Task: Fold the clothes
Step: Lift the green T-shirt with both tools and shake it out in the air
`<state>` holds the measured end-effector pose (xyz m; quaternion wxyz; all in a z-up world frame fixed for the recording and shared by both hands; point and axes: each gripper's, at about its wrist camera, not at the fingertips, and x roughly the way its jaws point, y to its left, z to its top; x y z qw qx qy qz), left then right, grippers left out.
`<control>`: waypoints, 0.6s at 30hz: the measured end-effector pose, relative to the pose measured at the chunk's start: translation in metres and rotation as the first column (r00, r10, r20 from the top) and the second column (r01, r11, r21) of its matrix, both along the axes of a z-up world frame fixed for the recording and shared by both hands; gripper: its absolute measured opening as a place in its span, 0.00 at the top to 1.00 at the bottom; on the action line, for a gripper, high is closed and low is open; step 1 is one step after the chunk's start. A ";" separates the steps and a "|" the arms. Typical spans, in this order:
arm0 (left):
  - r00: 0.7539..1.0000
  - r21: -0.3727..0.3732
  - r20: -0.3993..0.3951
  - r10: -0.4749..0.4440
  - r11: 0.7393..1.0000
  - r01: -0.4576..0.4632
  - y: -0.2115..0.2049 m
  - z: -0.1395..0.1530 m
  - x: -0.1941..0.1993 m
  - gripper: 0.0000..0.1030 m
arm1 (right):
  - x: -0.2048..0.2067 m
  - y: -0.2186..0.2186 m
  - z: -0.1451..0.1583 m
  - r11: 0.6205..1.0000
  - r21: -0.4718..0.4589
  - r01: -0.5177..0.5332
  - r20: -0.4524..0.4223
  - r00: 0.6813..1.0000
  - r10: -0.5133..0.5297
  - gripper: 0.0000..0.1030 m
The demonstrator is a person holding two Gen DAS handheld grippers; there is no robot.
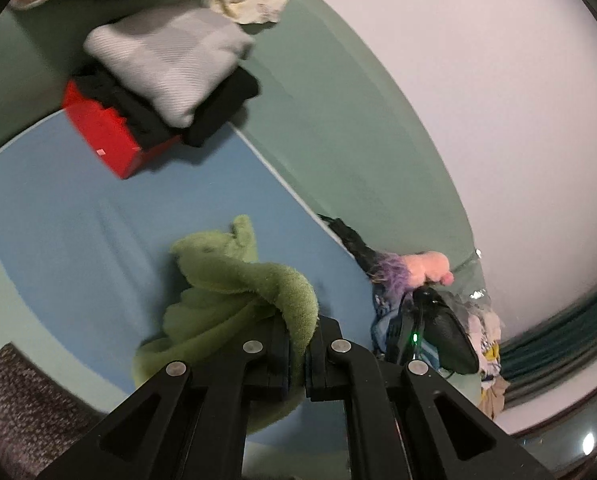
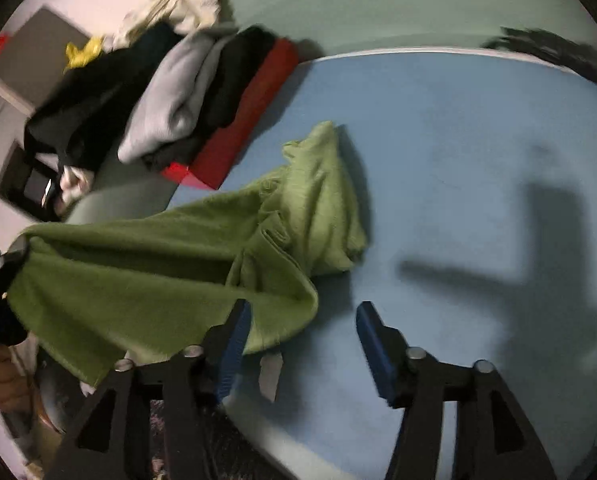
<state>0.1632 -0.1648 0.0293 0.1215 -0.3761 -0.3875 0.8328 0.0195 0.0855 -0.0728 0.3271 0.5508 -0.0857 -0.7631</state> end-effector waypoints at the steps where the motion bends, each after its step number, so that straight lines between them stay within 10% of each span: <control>1: 1.000 0.005 0.008 0.014 1.000 -0.014 -0.003 -0.002 0.002 0.95 | -0.004 -0.009 -0.001 1.000 0.006 -0.024 -0.005 1.000 0.024 0.38; 7: 0.997 0.003 0.059 0.059 0.998 -0.060 -0.020 -0.013 0.009 0.95 | -0.022 -0.069 -0.017 0.987 0.097 -0.132 -0.006 0.991 0.133 0.37; 9: 0.994 -0.014 0.081 0.069 0.998 -0.069 -0.025 -0.015 0.011 0.95 | -0.026 -0.083 -0.029 0.985 0.088 -0.148 0.049 0.988 0.144 0.53; 11: 0.991 -0.031 0.107 0.077 0.997 -0.074 -0.030 -0.016 0.012 0.95 | -0.031 -0.086 -0.036 0.991 0.052 -0.126 0.101 0.988 0.120 0.96; 18: 0.994 0.012 0.054 0.093 0.996 -0.094 -0.053 0.026 -0.015 0.95 | -0.055 -0.015 0.073 0.970 -0.230 0.085 -0.092 0.990 -0.108 0.97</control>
